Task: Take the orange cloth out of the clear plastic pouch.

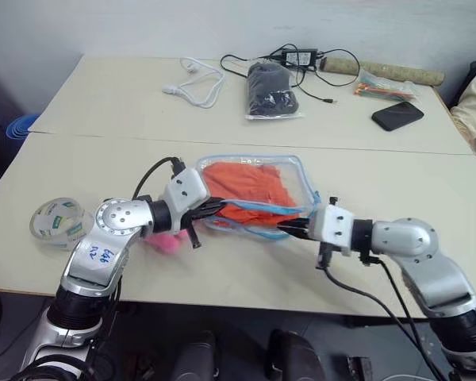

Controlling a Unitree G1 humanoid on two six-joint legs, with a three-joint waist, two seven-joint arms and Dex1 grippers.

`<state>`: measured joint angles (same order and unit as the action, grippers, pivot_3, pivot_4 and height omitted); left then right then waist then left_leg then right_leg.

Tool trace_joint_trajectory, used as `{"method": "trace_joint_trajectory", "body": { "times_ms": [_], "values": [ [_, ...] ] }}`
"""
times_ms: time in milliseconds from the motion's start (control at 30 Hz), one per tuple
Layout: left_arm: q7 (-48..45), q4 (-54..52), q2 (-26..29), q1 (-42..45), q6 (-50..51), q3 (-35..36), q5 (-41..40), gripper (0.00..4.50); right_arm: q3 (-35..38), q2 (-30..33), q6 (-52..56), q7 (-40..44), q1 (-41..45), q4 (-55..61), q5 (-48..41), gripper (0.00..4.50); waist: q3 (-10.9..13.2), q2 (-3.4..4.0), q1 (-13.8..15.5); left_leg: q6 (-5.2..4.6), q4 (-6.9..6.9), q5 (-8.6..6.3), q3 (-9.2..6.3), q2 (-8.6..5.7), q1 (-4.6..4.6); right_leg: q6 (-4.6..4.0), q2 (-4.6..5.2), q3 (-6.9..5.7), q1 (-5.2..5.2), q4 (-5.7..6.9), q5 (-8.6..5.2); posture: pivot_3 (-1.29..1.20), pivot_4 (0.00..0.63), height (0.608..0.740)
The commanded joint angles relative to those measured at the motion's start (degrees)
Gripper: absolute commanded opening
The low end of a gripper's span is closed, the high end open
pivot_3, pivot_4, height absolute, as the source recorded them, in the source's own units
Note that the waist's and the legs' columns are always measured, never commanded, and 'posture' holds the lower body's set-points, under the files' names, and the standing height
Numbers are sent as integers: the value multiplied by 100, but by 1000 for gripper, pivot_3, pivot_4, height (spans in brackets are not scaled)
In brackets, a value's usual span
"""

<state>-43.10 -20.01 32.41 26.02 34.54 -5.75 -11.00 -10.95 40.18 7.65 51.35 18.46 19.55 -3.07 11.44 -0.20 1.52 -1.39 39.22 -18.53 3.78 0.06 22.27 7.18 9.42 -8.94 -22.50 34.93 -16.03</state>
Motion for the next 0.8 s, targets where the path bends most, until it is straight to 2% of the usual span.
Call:
{"method": "trace_joint_trajectory", "body": {
  "times_ms": [33, 133, 300, 467, 700, 800],
  "values": [
    [77, -263, -49, 89, -19, -77, -42, 0, -246, -222, -610, -599, 172, -288, 823, 285, 0, 0, -14, 0, 0, 0, 0, -2, -1, 0, -1, 0, 0, 0, 0, 0, 150, 740],
    [121, -272, -103, 130, 21, -98, -81, 0, -512, -210, -1098, -763, 233, -643, 1377, 843, 0, 0, -10, 0, 0, 0, 0, -3, 0, 0, -1, 0, 0, -1, 0, 0, 150, 740],
    [129, -354, -158, 144, 100, -137, -148, 0, -638, -457, -1548, -1446, 460, -1107, 2142, 2507, 0, 0, -24, 1, -1, 0, 0, -2, -1, 0, -1, 1, -1, 0, 0, 0, 150, 740],
    [153, -495, -202, 124, 218, -153, -217, 0, -760, -561, -1754, -1676, 573, -1372, 2628, 4098, 0, 0, -19, 1, -1, 1, -1, 7, 0, 0, -1, 1, -1, -1, 0, 0, 150, 740],
    [273, -627, -284, 96, 326, -165, -276, 0, -1183, -325, -2556, -1620, 844, -1804, 3407, 4098, 0, 0, -37, 1, -1, 1, 0, 6, -3, 0, -1, 2, 0, 0, 0, 0, 150, 740],
    [313, -664, -338, 129, 384, -182, -331, 0, -1372, -510, -2726, -1845, 1205, -2238, 3787, 4098, 0, 0, -48, 2, -2, 1, 1, 8, -6, 0, -2, 3, 1, 1, 0, 0, 150, 740]
  ]
}}
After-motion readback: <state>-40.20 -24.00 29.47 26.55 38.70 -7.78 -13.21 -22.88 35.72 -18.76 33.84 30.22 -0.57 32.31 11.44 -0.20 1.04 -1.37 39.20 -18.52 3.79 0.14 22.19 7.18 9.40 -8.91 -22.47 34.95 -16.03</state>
